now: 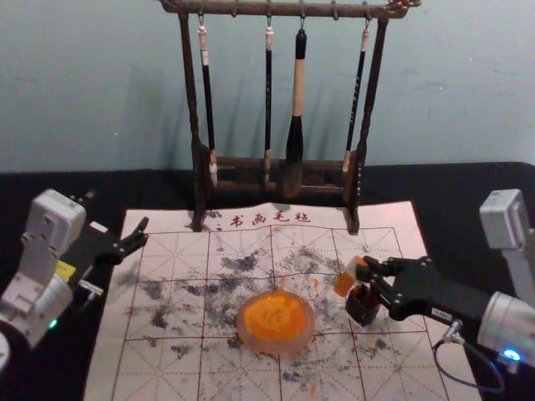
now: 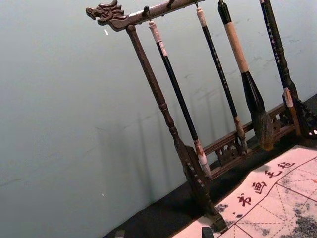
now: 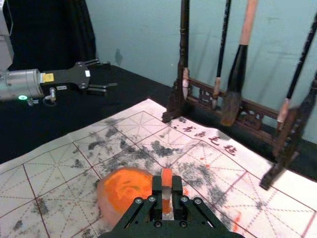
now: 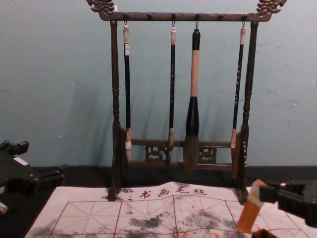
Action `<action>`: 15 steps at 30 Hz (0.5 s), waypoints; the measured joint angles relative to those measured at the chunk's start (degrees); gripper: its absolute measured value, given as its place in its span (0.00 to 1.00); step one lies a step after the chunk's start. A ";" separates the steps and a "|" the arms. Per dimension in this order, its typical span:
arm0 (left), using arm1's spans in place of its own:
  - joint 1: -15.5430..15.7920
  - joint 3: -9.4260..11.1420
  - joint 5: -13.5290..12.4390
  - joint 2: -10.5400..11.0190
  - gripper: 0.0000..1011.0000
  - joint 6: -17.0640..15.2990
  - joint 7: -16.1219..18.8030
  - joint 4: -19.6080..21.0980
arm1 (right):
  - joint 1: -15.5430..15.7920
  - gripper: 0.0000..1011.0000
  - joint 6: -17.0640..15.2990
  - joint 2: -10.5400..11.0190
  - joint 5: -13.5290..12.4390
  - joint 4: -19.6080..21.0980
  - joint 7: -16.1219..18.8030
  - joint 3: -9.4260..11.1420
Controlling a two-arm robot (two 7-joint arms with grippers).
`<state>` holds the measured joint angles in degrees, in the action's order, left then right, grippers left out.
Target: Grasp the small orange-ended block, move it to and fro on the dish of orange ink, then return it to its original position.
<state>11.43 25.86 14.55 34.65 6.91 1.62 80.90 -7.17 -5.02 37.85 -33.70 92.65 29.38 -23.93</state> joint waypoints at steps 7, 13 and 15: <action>0.00 0.00 0.00 0.00 0.99 0.00 0.00 0.00 | 2.28 0.08 0.06 0.76 -0.01 1.52 -1.36 2.10; 0.00 0.00 0.00 0.00 0.99 0.00 0.00 0.00 | 3.55 0.08 -0.10 0.90 0.15 2.22 -2.15 3.42; 0.00 0.00 0.00 0.00 0.99 0.00 0.00 0.00 | 3.93 0.08 -0.27 0.93 0.27 2.44 -2.33 3.80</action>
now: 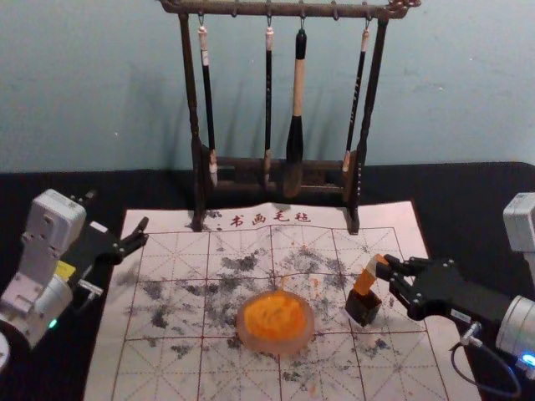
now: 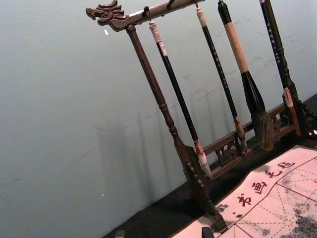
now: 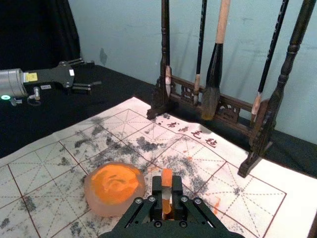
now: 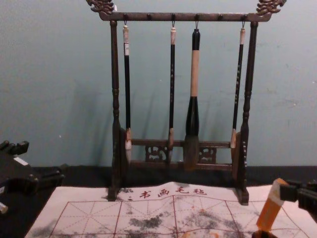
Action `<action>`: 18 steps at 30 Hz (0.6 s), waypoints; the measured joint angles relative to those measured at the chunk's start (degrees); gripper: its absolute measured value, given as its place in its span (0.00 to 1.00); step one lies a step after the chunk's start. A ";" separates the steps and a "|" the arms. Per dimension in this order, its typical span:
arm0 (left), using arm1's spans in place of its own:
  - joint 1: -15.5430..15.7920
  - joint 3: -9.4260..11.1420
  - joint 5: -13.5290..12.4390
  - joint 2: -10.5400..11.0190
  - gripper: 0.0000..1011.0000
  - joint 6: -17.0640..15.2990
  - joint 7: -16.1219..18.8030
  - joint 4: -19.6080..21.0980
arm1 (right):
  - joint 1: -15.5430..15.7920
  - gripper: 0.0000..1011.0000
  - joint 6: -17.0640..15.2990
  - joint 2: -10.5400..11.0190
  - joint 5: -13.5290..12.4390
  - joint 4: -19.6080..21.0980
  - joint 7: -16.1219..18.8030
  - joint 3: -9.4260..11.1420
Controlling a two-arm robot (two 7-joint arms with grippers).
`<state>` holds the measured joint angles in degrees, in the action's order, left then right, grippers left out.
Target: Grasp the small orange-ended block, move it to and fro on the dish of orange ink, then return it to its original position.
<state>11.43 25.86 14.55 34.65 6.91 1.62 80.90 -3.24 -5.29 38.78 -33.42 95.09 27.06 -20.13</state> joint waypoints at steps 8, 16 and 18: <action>0.00 0.00 0.00 0.00 0.99 0.00 0.00 0.00 | 1.07 0.08 -0.79 -0.11 0.39 0.15 -0.59 0.86; 0.00 0.00 0.00 0.00 0.99 0.00 0.00 0.00 | 0.96 0.08 -1.43 -0.76 0.91 -1.38 -0.53 0.84; 0.00 0.00 0.00 0.00 0.99 0.00 0.00 0.00 | 0.68 0.08 -1.60 -1.02 1.07 -1.98 -0.33 0.66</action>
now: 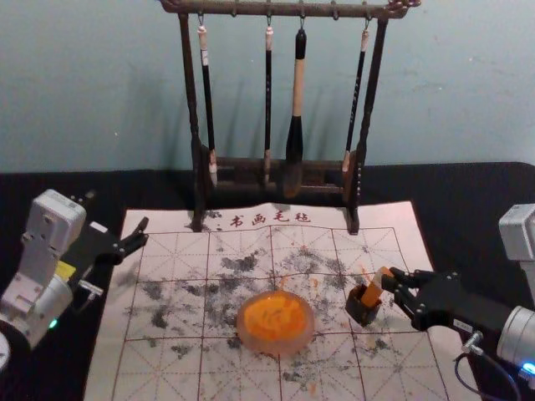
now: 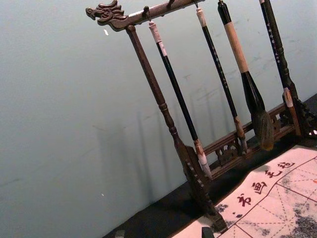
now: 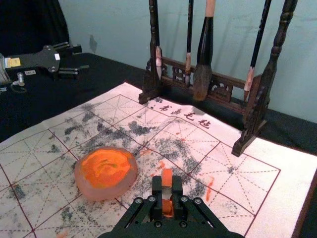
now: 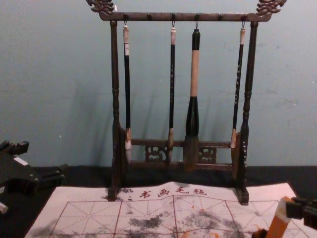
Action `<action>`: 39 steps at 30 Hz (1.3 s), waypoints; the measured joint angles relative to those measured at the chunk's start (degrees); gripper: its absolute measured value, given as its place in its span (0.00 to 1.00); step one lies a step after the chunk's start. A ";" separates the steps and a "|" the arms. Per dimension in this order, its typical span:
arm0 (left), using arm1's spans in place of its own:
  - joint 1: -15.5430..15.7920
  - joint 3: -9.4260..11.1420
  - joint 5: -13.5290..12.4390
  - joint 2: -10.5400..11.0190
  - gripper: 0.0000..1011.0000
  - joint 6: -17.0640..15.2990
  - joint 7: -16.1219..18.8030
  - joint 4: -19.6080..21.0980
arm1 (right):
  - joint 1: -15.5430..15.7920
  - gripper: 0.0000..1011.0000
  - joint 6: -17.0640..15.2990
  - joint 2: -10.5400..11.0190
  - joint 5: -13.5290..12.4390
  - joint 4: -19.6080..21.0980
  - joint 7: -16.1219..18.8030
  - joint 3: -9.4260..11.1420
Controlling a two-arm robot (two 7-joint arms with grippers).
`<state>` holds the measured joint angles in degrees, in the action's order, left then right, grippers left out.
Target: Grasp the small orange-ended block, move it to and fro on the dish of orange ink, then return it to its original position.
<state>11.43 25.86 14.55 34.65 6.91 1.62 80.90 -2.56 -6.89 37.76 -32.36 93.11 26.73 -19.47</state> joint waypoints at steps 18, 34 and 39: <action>0.00 0.00 0.00 0.00 0.99 0.00 0.00 0.00 | -2.12 0.08 -1.35 -1.25 0.66 -3.70 1.58 -1.80; 0.00 0.00 0.00 0.00 0.99 0.00 0.00 0.00 | -3.29 0.08 -1.90 -1.85 0.25 -5.74 2.55 -2.66; 0.00 0.00 0.00 0.00 0.99 0.00 0.00 0.00 | -3.57 0.08 -2.00 -1.99 -0.12 -6.14 2.70 -2.88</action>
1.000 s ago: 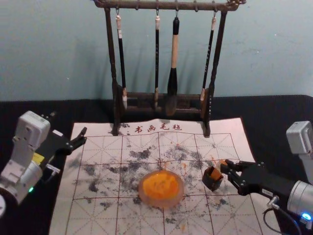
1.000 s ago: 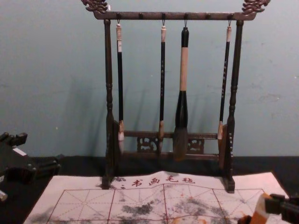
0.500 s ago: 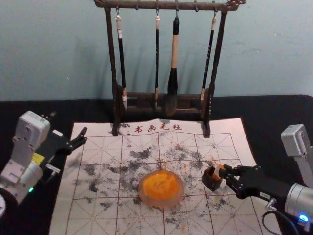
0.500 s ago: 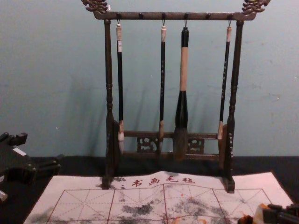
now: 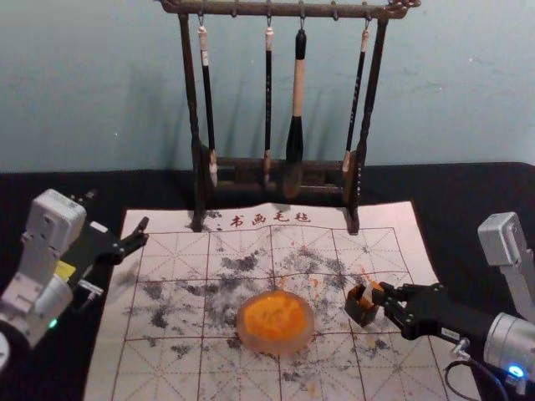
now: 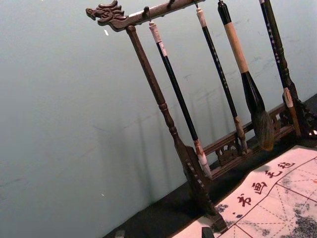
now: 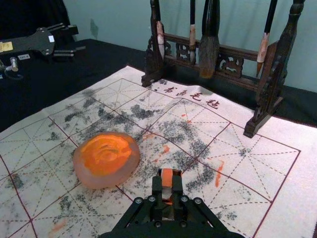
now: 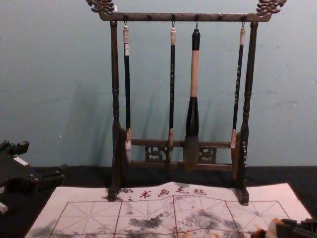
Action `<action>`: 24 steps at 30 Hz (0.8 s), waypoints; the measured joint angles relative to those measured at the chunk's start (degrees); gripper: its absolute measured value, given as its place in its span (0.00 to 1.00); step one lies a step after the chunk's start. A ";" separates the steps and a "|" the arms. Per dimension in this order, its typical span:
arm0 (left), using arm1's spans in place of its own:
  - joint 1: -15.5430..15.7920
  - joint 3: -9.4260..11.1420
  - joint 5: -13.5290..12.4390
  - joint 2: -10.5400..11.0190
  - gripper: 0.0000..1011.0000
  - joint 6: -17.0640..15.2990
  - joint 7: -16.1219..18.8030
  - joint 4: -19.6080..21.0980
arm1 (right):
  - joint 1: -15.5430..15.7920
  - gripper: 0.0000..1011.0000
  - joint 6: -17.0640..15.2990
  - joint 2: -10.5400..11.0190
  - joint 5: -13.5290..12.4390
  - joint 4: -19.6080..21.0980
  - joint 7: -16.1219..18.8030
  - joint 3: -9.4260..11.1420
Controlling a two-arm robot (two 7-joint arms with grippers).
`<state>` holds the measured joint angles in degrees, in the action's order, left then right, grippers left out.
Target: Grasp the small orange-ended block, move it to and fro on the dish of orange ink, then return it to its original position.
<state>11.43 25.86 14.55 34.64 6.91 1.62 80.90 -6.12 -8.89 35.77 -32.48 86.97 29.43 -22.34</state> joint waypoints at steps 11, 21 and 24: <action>0.00 0.00 0.01 0.00 0.99 0.00 0.00 0.00 | 0.04 0.08 -0.02 0.01 0.01 0.05 0.01 -0.01; 0.00 0.00 0.00 0.00 0.99 0.00 0.00 0.00 | 0.09 0.08 -0.02 0.05 0.07 0.11 -0.01 0.04; 0.00 0.00 0.00 0.00 0.99 0.00 0.00 0.00 | 0.11 0.08 -0.02 0.07 0.08 0.12 -0.02 0.06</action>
<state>11.43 25.86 14.55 34.65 6.91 1.62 80.90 -6.01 -8.91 35.84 -32.40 87.10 29.40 -22.29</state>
